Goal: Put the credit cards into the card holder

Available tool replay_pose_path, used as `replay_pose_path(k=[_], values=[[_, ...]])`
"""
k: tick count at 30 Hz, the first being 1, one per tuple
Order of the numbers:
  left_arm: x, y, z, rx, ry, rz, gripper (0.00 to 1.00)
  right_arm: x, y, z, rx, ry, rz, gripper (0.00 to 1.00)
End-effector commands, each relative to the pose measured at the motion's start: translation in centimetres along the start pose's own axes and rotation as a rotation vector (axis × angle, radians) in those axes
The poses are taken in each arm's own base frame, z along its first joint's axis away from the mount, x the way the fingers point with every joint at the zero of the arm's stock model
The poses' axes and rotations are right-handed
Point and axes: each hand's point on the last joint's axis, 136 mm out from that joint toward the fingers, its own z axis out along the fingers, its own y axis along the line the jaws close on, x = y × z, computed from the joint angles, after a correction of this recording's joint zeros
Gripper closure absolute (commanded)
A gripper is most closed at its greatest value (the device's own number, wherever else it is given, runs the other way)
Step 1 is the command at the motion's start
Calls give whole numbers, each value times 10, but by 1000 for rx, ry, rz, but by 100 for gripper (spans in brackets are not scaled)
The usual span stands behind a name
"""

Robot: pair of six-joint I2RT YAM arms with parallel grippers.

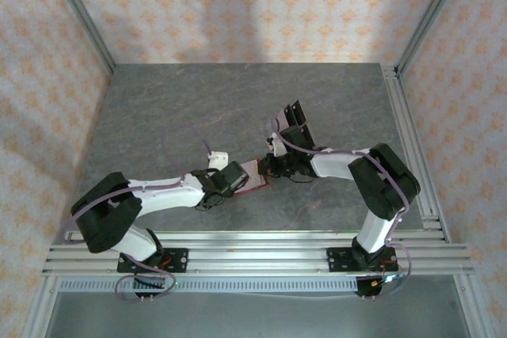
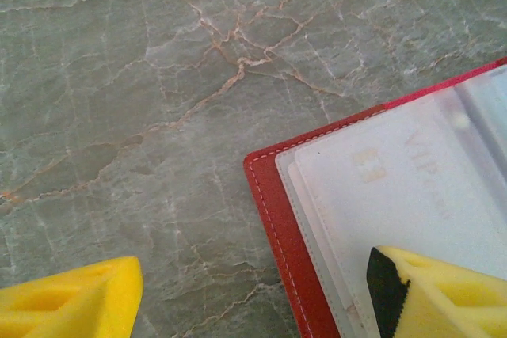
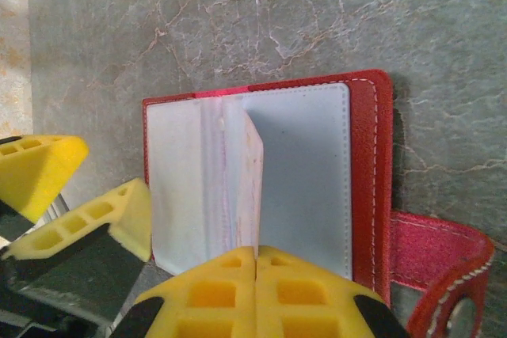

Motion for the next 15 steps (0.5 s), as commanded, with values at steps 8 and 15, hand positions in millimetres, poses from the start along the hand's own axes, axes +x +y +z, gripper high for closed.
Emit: replay_pose_path(k=[8,15], values=[[20,38,13,-96,71,-118,24,-2,-5,0,5,-24,14,100],[27,54,18,-164,90,-149,26,1,-2,-1,-3,-33,27,100]])
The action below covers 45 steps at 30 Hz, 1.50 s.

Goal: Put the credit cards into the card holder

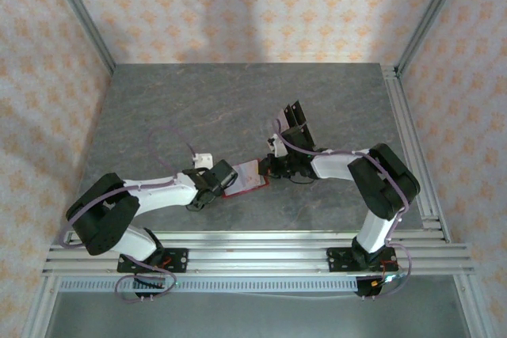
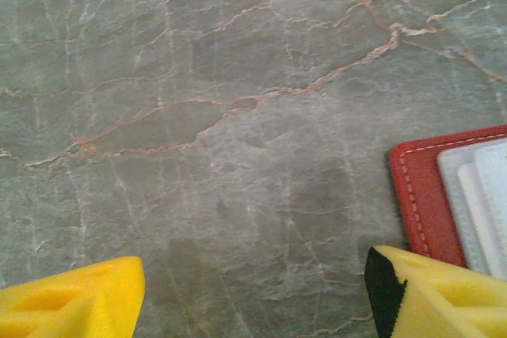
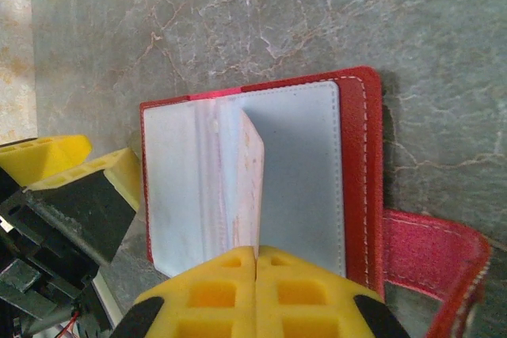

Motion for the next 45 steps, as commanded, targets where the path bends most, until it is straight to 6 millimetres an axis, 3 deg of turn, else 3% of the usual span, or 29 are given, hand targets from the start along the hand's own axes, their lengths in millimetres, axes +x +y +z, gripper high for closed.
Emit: replay_pose_path(k=[1,11,18,25,30,41,45], values=[[5,13,6,-66,15,-11,26,-1,0,-2,2,-23,2,100],[-15,-12,13,-9,6,22,25,3,15,3,-26,-26,9,100],[-32,-22,18,-8,5,58,26,-7,20,-2,3,-61,2,100],[-38,-7,1,-6,-17,45,26,-21,24,-23,12,-112,4,100],[-40,-16,-12,94,-27,10,26,-26,36,-32,-8,-124,-15,100],[-24,-48,-12,199,-14,58,27,-24,38,-22,-54,-93,1,100],[-14,-44,-6,162,0,79,27,-20,35,-18,-56,-80,6,100]])
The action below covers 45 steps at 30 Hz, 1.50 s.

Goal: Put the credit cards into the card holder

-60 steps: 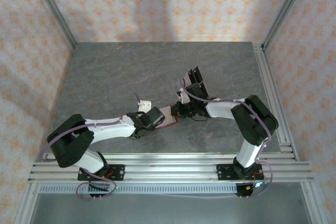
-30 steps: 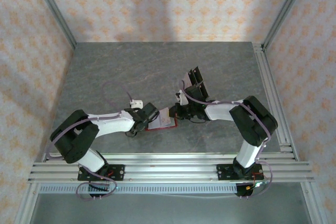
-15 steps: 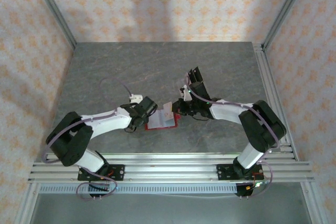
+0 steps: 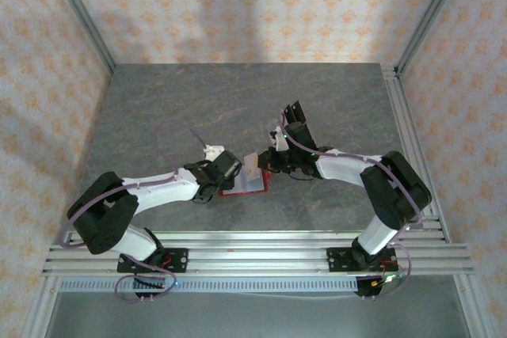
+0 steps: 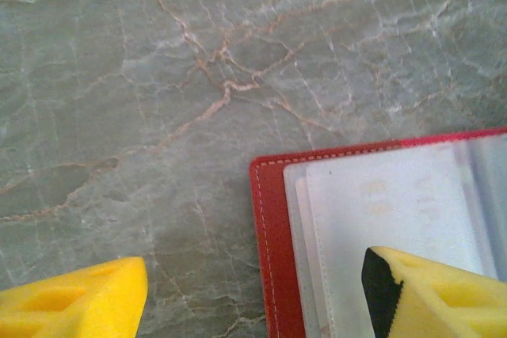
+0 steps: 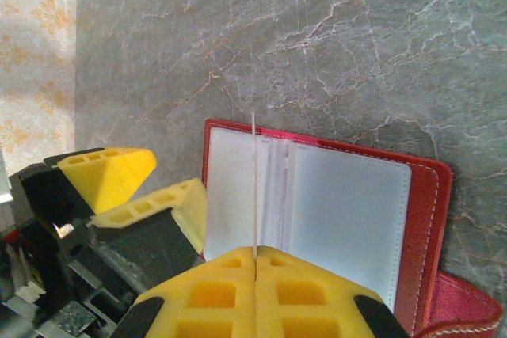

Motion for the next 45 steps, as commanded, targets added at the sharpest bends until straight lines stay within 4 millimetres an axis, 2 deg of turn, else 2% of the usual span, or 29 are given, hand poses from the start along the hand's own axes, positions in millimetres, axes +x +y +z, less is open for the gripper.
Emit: replay_pose_path(k=[1,9,27,45], values=[[10,7,6,-41,9,17,27,-2,7,4,-35,-1,-13,100],[25,28,9,-128,38,27,28,6,2,12,-47,25,-2,100],[30,31,11,-141,39,34,29,16,0,26,-115,22,51,100],[31,30,13,-140,41,37,29,22,-6,32,-126,22,81,100]])
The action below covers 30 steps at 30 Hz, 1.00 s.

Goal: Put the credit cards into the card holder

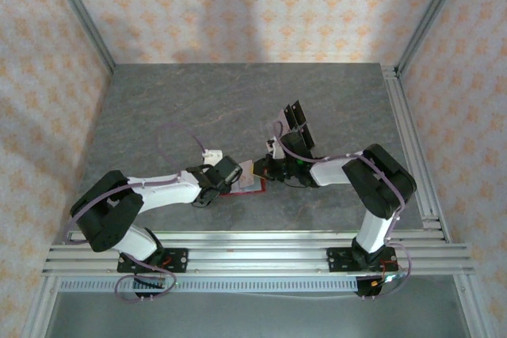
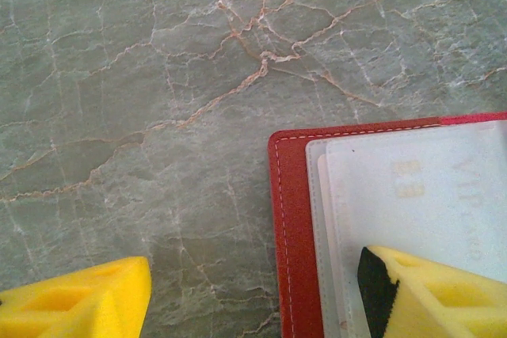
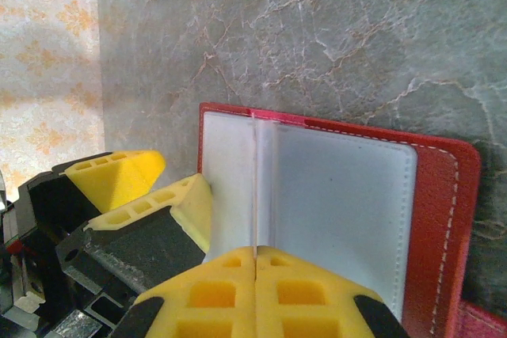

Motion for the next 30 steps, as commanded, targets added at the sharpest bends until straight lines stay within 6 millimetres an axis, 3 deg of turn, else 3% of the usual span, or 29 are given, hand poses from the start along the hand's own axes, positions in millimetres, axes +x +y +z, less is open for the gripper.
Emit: replay_pose_path(k=[1,23,30], values=[[20,17,8,-74,43,40,29,3,1,4,-20,6,-9,100],[19,17,8,-79,46,42,29,7,1,11,-55,24,16,100],[11,27,-1,-106,11,22,29,10,-2,10,-62,21,36,100]])
